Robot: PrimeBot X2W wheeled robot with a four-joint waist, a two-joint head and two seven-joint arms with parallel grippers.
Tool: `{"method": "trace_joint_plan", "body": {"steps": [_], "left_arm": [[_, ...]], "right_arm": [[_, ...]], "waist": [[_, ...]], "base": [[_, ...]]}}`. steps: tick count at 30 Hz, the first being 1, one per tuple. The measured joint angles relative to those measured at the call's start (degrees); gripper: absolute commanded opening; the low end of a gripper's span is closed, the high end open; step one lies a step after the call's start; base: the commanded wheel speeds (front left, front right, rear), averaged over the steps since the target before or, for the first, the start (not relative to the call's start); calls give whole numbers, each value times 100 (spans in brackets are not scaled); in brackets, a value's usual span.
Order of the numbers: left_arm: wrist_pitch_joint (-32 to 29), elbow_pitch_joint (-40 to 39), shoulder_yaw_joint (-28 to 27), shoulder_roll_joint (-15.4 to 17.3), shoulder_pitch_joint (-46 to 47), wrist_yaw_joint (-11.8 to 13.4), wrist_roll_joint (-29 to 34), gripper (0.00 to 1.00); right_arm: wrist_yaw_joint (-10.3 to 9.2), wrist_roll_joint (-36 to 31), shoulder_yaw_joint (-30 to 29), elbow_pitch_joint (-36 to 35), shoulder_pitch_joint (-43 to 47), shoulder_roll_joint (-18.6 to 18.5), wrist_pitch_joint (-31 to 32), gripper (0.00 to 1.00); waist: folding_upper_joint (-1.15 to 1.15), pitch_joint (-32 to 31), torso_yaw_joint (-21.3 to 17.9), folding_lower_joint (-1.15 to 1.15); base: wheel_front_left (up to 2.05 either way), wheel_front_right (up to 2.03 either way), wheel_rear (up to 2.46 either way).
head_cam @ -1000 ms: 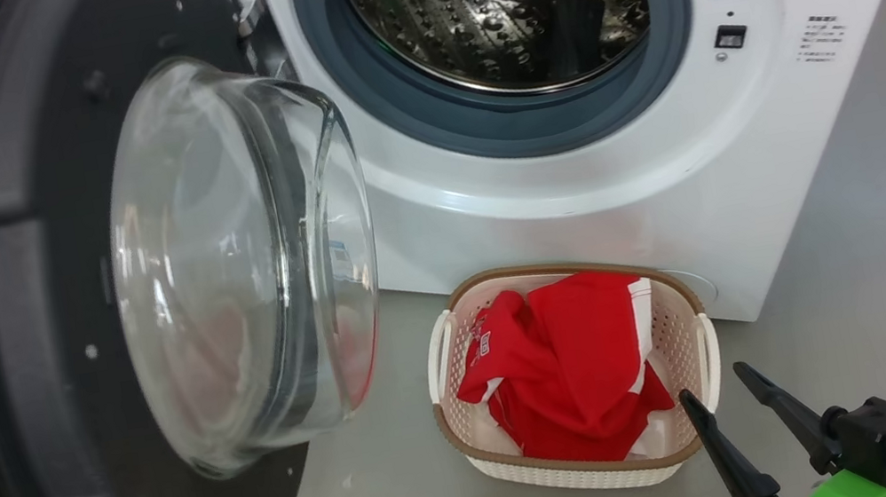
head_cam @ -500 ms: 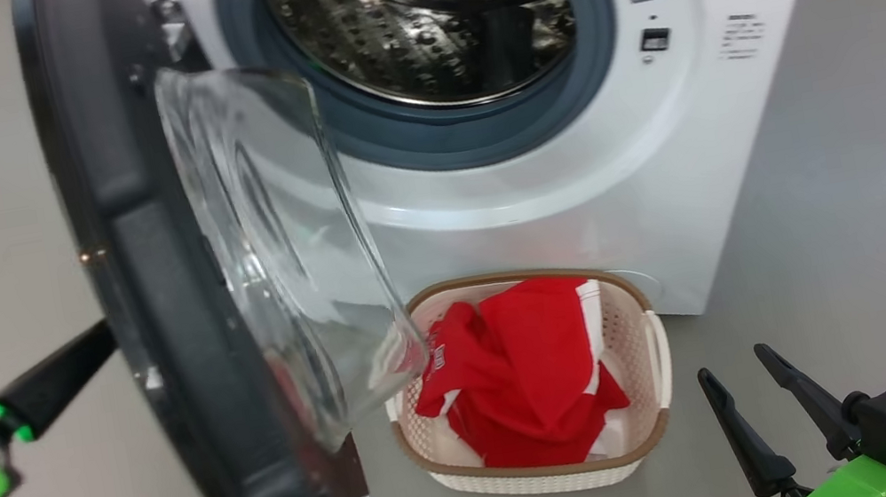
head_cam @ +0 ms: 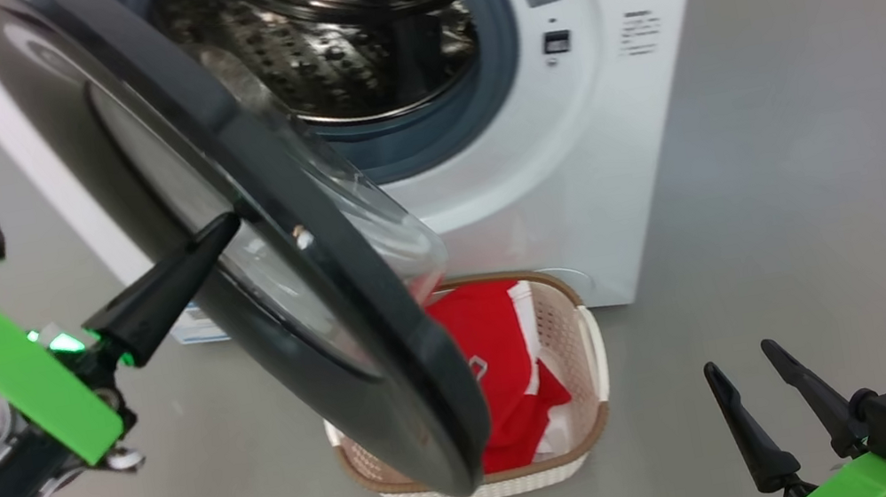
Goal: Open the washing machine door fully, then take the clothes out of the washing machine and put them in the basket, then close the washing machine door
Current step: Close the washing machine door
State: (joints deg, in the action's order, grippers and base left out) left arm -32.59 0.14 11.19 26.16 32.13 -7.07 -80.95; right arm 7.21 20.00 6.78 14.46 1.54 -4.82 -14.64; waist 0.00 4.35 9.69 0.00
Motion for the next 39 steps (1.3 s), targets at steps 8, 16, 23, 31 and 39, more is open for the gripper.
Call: {"method": "trace_joint_plan", "body": {"steps": [8,16,23,31,39], "left_arm": [[603,208,338,-43,476,-1,180,0],[1133,737,610,11,1033,-1,283,0],[1711,1111,786,66,1500,-1,397,0],[2295,1660,990,123,1929,-2,435,0],[2520,1949,1349,235,2124,-2,322,0]], "right_arm": [[0,0,-62,-56,-97,92,0,100],[0,0,-102,-85,-359,154,0,100],[0,9,-160,-101,-503,181,0,100],[0,16,-212,-119,-589,189,0,100],[0,63,-234,-126,-670,191,0,100]], "waist": [[0,230,-365,0],[0,545,-723,0],[0,797,-1056,0],[0,987,-1328,0],[0,1056,-1420,0]], "base": [[0,0,0],[0,0,0],[0,0,0],[0,0,0],[0,0,0]]}}
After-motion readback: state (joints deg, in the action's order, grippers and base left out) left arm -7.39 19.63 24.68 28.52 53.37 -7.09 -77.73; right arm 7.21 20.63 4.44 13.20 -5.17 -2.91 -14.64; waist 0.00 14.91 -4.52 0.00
